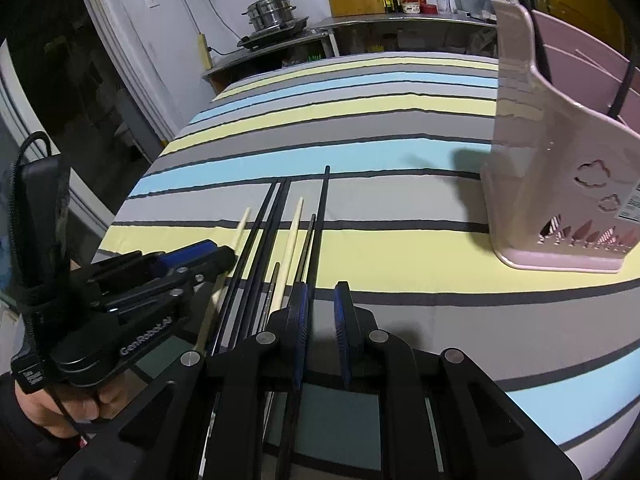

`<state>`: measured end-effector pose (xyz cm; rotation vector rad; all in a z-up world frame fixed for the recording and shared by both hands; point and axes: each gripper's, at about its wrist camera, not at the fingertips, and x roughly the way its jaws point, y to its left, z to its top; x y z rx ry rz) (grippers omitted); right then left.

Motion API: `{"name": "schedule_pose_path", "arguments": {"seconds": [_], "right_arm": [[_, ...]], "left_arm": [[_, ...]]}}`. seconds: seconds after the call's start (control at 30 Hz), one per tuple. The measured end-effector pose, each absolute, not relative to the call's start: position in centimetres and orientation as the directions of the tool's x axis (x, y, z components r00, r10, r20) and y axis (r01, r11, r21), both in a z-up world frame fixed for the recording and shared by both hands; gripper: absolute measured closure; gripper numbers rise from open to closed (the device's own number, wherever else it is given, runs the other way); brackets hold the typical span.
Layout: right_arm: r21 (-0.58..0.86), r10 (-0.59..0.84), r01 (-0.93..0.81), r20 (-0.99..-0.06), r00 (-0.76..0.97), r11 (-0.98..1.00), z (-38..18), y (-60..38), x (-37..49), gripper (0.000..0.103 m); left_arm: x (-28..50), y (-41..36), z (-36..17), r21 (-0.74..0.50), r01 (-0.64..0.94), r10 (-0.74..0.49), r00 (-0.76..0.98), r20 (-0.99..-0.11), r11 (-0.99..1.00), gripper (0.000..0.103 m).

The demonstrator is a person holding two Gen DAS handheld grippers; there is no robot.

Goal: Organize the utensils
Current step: 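Move both open grippers back to the remaining chopsticks on the cloth, then close the left gripper on a light wooden chopstick while the right gripper grasps a black chopstick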

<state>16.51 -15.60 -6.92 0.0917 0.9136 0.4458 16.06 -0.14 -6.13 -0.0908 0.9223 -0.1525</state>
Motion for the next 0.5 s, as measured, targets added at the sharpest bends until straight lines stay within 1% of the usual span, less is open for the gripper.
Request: {"name": "schedule_pose_path", "arguments": {"seconds": [0.23, 0.5], "right_arm": [[0.247, 0.402, -0.345, -0.759, 0.511, 0.905, -7.6, -14.6, 18.0, 0.089], [0.212, 0.378, -0.354, -0.773, 0.509, 0.911, -8.1, -13.5, 19.6, 0.089]], "left_arm": [[15.9, 1.8, -6.1, -0.149, 0.067, -0.160, 0.588, -0.793, 0.987, 0.090], [16.8, 2.6, -6.1, -0.192, 0.041, -0.180, 0.575, -0.798, 0.981, 0.090]]}}
